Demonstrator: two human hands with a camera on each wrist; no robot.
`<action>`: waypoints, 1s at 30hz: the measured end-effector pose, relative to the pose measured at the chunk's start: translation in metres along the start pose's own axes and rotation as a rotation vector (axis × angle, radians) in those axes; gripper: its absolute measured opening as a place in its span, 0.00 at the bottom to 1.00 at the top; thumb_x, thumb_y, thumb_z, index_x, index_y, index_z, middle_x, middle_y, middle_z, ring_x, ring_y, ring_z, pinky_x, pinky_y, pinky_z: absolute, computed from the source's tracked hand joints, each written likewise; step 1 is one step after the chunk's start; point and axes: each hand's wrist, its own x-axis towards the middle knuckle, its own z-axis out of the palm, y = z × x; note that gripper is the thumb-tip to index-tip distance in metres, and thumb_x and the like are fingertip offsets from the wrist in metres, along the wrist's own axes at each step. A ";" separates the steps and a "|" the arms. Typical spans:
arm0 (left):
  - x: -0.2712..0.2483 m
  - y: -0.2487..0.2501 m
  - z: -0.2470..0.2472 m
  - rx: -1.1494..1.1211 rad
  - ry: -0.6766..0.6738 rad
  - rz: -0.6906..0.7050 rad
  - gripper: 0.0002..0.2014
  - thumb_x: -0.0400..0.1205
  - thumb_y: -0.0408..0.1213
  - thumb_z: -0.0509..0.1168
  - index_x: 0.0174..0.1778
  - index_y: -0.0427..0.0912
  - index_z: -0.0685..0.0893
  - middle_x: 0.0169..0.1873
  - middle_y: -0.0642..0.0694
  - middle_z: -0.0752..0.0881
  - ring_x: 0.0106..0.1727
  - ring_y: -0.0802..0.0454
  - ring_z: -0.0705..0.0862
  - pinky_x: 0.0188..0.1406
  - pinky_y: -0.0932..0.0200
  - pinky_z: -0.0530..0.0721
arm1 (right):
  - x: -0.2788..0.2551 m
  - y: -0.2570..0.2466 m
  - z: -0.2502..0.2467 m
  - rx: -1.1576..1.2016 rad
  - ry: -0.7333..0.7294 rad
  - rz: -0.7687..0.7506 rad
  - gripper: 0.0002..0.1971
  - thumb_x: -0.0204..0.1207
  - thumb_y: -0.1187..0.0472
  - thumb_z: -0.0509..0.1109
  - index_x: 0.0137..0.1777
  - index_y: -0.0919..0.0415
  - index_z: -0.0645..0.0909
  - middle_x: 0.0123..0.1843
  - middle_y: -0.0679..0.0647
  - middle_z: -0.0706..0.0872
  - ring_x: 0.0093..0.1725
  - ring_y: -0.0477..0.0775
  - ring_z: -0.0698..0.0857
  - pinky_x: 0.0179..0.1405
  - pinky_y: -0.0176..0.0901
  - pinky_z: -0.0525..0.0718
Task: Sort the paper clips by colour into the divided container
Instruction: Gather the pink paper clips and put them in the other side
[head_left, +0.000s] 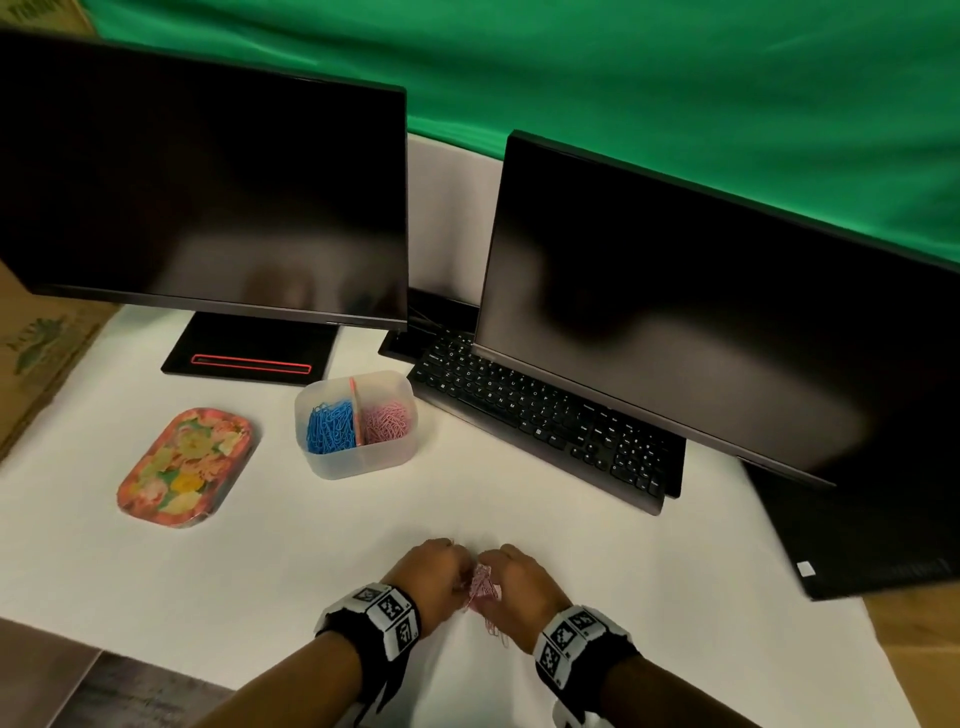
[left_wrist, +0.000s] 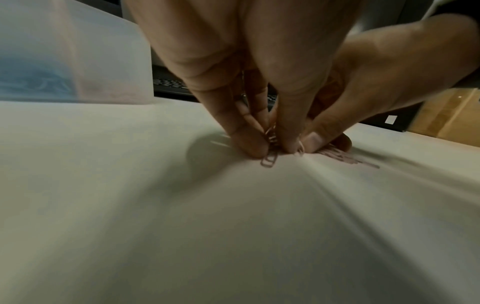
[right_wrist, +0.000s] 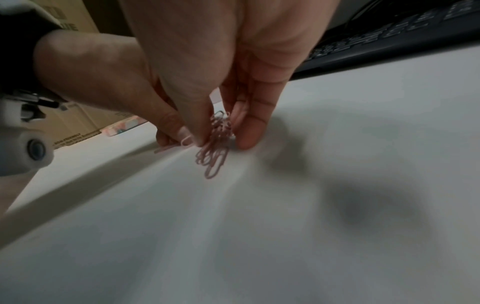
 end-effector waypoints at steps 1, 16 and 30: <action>0.001 0.002 0.000 0.006 0.005 0.008 0.07 0.78 0.38 0.64 0.49 0.44 0.85 0.49 0.44 0.86 0.52 0.45 0.83 0.43 0.62 0.72 | 0.001 0.000 -0.002 0.013 0.012 -0.011 0.16 0.77 0.53 0.68 0.64 0.51 0.79 0.59 0.51 0.79 0.59 0.52 0.81 0.60 0.42 0.79; 0.010 0.000 -0.018 0.018 0.031 0.027 0.09 0.80 0.38 0.61 0.46 0.45 0.88 0.45 0.43 0.88 0.47 0.45 0.84 0.40 0.60 0.74 | 0.026 -0.004 -0.034 0.068 -0.033 -0.026 0.08 0.76 0.63 0.69 0.52 0.56 0.87 0.44 0.47 0.83 0.42 0.47 0.83 0.42 0.34 0.83; 0.014 -0.030 -0.150 -0.053 0.427 -0.105 0.05 0.78 0.38 0.69 0.40 0.44 0.89 0.35 0.44 0.88 0.39 0.48 0.82 0.42 0.61 0.79 | 0.102 -0.119 -0.120 -0.065 0.148 -0.089 0.07 0.76 0.61 0.70 0.50 0.52 0.88 0.45 0.54 0.88 0.42 0.56 0.87 0.43 0.43 0.87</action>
